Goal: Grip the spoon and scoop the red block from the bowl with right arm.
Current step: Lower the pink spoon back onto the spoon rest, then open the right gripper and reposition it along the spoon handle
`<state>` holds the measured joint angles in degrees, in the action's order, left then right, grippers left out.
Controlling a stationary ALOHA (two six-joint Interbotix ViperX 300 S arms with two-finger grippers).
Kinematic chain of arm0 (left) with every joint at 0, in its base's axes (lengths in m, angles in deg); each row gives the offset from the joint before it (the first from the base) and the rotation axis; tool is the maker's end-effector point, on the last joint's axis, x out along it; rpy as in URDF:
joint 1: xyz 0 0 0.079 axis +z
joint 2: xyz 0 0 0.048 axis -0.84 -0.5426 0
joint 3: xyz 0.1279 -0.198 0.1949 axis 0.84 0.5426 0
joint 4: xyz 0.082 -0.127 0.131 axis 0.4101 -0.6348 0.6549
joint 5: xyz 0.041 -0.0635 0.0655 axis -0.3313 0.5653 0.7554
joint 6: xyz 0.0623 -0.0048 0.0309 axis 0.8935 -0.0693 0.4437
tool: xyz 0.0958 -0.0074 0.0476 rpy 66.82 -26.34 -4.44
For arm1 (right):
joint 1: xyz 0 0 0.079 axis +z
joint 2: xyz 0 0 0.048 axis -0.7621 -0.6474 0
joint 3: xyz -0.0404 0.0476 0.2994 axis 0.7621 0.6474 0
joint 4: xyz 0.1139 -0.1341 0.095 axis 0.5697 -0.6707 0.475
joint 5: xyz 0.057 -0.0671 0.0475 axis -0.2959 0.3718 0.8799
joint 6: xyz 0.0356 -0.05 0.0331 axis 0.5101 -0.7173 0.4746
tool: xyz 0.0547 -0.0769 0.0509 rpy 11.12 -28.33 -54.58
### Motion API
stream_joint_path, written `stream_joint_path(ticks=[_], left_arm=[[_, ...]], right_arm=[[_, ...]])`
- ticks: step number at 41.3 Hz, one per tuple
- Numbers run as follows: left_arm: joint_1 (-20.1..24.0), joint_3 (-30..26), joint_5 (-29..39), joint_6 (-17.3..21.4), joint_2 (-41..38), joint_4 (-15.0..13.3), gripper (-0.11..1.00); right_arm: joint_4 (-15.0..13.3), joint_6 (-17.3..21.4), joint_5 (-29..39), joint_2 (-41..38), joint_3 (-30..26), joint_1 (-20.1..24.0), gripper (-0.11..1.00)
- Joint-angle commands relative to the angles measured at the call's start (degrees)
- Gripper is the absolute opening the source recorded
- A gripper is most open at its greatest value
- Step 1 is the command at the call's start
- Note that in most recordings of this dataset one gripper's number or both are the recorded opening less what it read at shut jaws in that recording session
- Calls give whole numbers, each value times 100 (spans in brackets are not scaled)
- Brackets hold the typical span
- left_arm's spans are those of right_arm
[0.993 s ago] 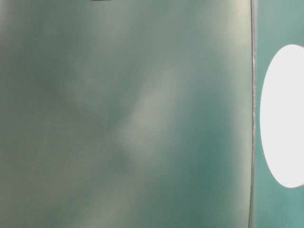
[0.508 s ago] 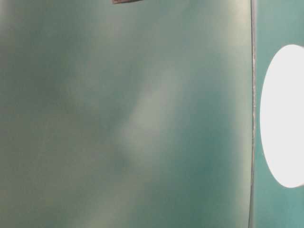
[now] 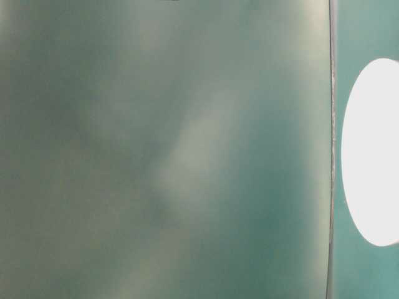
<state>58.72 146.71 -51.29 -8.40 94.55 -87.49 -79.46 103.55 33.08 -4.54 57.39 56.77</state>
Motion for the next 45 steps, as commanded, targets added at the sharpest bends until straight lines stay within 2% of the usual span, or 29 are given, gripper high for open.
stream_joint_path(ticks=[1, 7, 18, 28, 32, 45], left_arm=[[18, -149, -62, 0, -18, 18, 0], [18, -149, -53, 0, -26, 18, 0], [9, -149, -53, -9, -18, 18, 0], [18, -149, -44, -26, -26, 18, 0], [18, -149, -44, -44, -18, 18, 0], [18, -149, -35, -97, -26, 18, 0]], right_arm=[[-176, -26, 35, 53, -53, 105, 62], [-387, -35, 35, 53, -44, 299, 62], [-396, -35, 114, 53, -35, 562, 63], [-457, -53, 448, 79, -18, 606, 63], [-571, -53, 536, 149, 26, 606, 63], [-870, -53, 396, 308, 149, 606, 63]])
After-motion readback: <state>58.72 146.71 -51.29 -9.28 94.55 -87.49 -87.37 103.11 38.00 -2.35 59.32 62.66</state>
